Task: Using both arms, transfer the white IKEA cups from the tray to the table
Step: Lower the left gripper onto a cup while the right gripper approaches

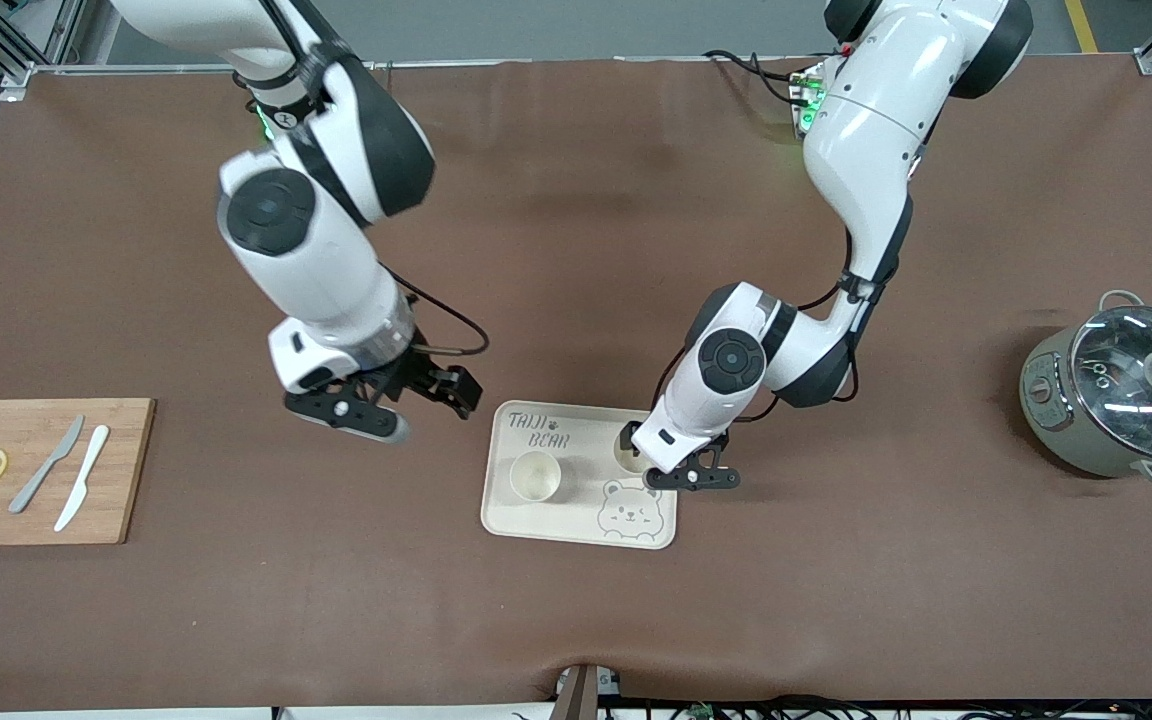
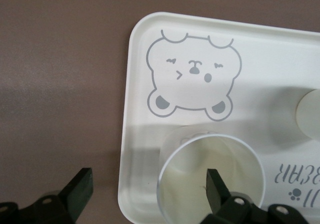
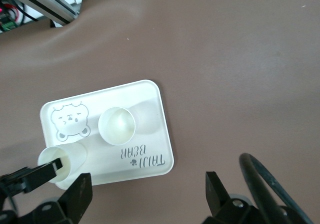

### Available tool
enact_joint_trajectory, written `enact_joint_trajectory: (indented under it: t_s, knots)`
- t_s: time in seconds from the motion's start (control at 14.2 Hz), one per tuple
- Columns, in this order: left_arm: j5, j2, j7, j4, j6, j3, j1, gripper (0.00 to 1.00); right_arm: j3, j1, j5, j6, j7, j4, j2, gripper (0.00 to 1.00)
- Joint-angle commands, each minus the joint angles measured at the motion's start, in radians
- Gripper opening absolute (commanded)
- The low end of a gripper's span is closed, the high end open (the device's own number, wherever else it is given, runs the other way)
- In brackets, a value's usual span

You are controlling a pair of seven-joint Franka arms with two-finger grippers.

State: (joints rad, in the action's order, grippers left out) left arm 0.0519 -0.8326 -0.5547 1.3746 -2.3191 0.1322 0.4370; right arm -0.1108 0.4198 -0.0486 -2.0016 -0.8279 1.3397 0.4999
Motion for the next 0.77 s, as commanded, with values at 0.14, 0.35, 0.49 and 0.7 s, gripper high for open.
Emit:
enact_joint_trajectory:
  t_s: [0.14,0.35,0.49,0.7]
  knots:
    - [0.0,-0.017,-0.019,-0.017,-0.003,-0.013,0.011,1.0,0.013,0.039,-0.079,-0.057,-0.048,-0.043,0.117,1.0]
    - [0.0,-0.025,-0.019,-0.017,-0.003,-0.013,0.011,1.0,0.014,0.037,-0.108,-0.113,-0.053,-0.043,0.166,1.0]
    - [0.0,-0.026,-0.019,-0.017,-0.003,-0.013,0.011,1.0,0.016,0.033,-0.109,-0.141,-0.053,-0.043,0.189,1.0]
    - [0.0,-0.028,-0.019,-0.017,-0.003,-0.013,0.011,1.0,0.016,0.033,-0.109,-0.164,-0.053,-0.045,0.215,1.0]
